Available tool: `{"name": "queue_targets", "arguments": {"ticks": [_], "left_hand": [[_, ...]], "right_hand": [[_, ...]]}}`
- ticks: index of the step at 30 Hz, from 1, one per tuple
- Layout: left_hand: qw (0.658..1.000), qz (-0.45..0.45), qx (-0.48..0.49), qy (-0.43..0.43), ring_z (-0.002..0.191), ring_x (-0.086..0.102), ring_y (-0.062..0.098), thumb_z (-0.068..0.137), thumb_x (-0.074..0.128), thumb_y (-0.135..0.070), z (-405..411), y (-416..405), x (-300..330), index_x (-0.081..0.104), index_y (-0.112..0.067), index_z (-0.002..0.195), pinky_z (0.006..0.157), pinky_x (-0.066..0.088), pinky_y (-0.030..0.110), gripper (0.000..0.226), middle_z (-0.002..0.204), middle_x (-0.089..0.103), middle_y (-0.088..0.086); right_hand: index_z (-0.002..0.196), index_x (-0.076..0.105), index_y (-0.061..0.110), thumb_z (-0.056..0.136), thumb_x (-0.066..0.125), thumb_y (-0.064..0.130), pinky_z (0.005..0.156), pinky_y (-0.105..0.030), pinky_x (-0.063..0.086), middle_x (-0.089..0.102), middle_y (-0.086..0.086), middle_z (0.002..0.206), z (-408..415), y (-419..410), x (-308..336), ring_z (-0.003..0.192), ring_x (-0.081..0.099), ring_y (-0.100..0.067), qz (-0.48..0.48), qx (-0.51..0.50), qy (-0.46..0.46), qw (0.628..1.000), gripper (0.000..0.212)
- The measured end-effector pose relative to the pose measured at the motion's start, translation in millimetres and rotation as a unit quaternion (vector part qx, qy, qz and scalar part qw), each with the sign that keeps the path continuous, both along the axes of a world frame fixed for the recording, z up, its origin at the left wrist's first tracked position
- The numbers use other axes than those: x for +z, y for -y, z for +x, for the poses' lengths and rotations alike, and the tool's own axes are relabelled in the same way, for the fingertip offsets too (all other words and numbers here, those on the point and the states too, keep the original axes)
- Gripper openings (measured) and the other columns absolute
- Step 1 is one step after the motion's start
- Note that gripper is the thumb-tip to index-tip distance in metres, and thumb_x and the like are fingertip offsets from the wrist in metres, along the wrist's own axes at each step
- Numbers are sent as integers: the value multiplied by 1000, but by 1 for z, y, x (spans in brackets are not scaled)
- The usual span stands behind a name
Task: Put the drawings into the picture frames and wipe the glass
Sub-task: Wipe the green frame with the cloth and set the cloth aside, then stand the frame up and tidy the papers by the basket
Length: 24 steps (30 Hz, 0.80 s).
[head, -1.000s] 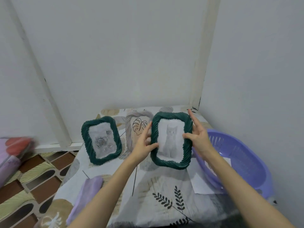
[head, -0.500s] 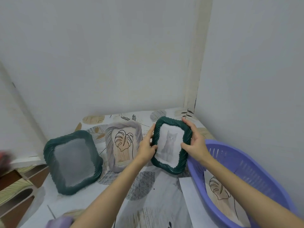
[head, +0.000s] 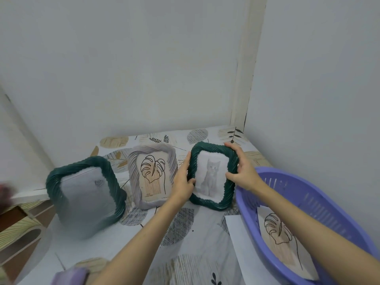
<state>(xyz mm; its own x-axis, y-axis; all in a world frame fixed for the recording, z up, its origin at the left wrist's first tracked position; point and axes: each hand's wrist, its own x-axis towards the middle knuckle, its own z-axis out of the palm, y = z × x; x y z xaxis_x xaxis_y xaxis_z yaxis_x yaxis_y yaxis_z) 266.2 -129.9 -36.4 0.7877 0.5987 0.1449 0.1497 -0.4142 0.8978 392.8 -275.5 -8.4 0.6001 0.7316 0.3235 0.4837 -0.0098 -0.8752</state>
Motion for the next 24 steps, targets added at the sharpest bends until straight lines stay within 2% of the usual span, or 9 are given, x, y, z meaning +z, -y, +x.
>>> {"name": "queue_targets", "arguments": {"ticks": [2, 4, 5, 7, 14, 17, 19, 22, 24], "left_hand": [[1000, 17, 3, -2, 133, 39, 27, 83, 47, 13, -1, 1, -1, 13, -32, 146, 110, 35, 47, 85, 148, 34, 7], [999, 34, 1, -6, 135, 35, 22, 83, 47, 12, -2, 1, -1, 11, -31, 147, 111, 33, 45, 85, 149, 33, 6], [999, 42, 0, -10, 135, 34, 21, 84, 48, 12, -2, 2, -2, 10, -32, 146, 112, 33, 45, 85, 148, 33, 6], [999, 51, -1, -14, 135, 35, 20, 84, 48, 11, -3, 2, -2, 8, -35, 146, 111, 33, 45, 86, 148, 33, 5], [998, 57, 3, -18, 131, 39, 21, 85, 49, 10, -4, 0, -4, 7, -40, 145, 109, 36, 46, 88, 148, 35, 3], [998, 54, 6, -26, 125, 45, 24, 83, 46, 12, -4, -1, -6, 5, -43, 144, 107, 39, 47, 92, 141, 39, 5], [998, 61, 14, -25, 130, 39, 23, 82, 45, 15, -8, 2, -5, 5, -37, 146, 112, 33, 42, 91, 141, 36, 5], [990, 140, 27, 6, 138, 23, 15, 81, 43, 16, -25, 16, -2, 12, -19, 147, 114, 14, 20, 81, 148, 27, 3], [987, 151, 19, 40, 136, 30, 13, 83, 44, 13, -38, 34, -5, 24, -15, 144, 115, 20, 24, 70, 145, 35, 3]], "right_hand": [[129, 37, 37, 69, 54, -13, 91, -28, 51, 47, 36, 116, 2, 3, 1, 109, 54, 0, -20, 1, 9, 1000, 80], [128, 38, 42, 70, 57, -12, 86, -50, 54, 47, 38, 115, 3, 7, 3, 107, 59, -24, -30, 8, 16, 999, 82], [127, 39, 44, 72, 58, -12, 81, -56, 52, 49, 35, 116, 3, 8, 5, 102, 59, -37, -35, 13, 11, 999, 82], [126, 38, 47, 74, 60, -13, 76, -60, 52, 47, 29, 121, 3, 11, 8, 95, 61, -45, -43, 23, -8, 999, 82], [124, 37, 51, 73, 63, -12, 76, -55, 55, 47, 15, 126, 4, 10, 13, 86, 66, -42, -74, 27, -11, 997, 85], [127, 32, 55, 72, 68, -6, 79, -47, 56, 49, 4, 129, 2, 13, 16, 81, 62, -40, -88, 9, 15, 996, 89], [130, 27, 54, 71, 73, 1, 82, -35, 52, 47, -3, 128, 3, 22, 19, 92, 60, -32, -83, -22, 7, 996, 92], [133, 25, 46, 73, 74, 6, 84, -22, 43, 46, -2, 121, -1, 58, 24, 104, 53, -20, -88, -100, 34, 991, 88], [139, 30, 34, 74, 73, 5, 90, -24, 40, 46, -1, 122, -4, 91, 23, 111, 49, -18, -134, -144, 89, 976, 83]]}}
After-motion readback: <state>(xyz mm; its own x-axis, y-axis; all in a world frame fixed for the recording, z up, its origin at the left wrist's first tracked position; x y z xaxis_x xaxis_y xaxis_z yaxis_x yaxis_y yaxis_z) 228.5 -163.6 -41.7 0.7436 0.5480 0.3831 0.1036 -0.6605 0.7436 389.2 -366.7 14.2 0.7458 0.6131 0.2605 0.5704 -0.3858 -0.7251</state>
